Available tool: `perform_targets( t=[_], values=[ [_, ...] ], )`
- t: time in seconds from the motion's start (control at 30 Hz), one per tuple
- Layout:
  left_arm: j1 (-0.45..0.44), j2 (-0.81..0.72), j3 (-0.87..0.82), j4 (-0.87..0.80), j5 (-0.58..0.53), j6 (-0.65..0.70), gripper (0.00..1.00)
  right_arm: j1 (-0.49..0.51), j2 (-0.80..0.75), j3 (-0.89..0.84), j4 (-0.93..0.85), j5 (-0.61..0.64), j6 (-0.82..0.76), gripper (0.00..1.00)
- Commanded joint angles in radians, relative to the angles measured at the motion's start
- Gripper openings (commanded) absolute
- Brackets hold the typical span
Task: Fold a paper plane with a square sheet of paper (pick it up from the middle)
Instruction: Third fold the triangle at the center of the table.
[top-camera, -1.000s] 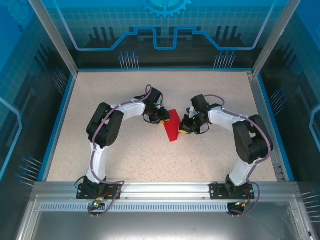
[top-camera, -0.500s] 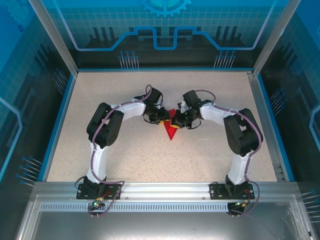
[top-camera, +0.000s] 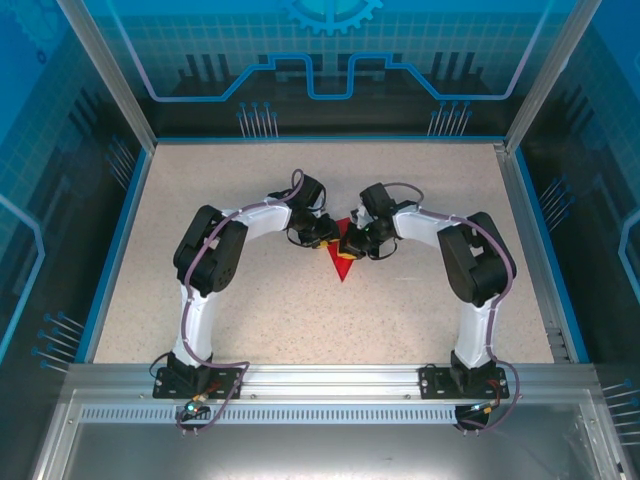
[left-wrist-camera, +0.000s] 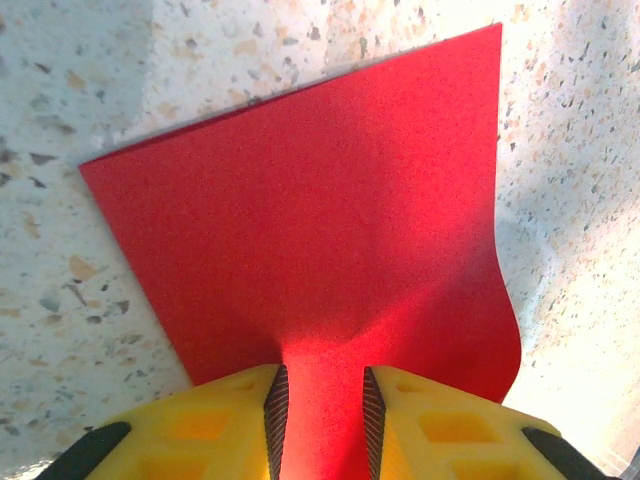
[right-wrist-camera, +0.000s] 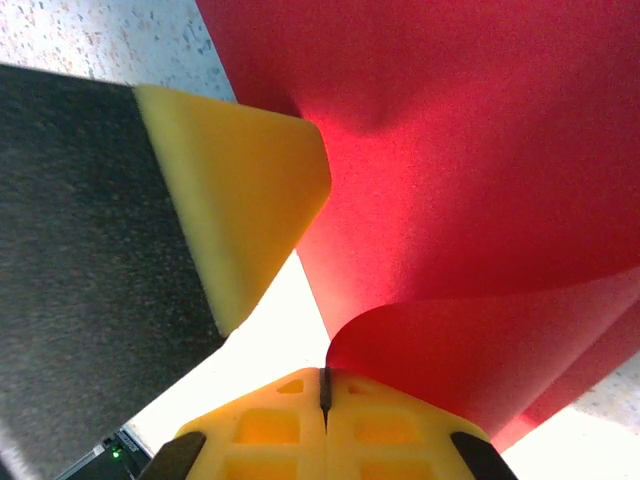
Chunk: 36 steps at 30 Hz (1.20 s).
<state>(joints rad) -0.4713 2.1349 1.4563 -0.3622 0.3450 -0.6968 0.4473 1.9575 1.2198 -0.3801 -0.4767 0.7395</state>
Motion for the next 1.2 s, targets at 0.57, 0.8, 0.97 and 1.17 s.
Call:
perform_targets(
  t=[0.57, 0.8, 0.97, 1.17],
  values=[
    [0.005, -0.005, 0.001, -0.037, 0.009, 0.017, 0.29, 0.018, 0.032, -0.017, 0.061, 0.047, 0.026, 0.01],
    [0.005, -0.005, 0.000, -0.035, 0.009, 0.017, 0.29, 0.019, 0.037, -0.019, 0.050, 0.053, 0.017, 0.01],
    [0.005, -0.006, 0.000, -0.037, 0.009, 0.017, 0.29, 0.019, 0.040, -0.020, 0.038, 0.056, 0.008, 0.01],
    [0.005, -0.007, -0.002, -0.037, 0.009, 0.017, 0.29, 0.021, 0.041, -0.023, 0.029, 0.060, -0.002, 0.01]
  ],
)
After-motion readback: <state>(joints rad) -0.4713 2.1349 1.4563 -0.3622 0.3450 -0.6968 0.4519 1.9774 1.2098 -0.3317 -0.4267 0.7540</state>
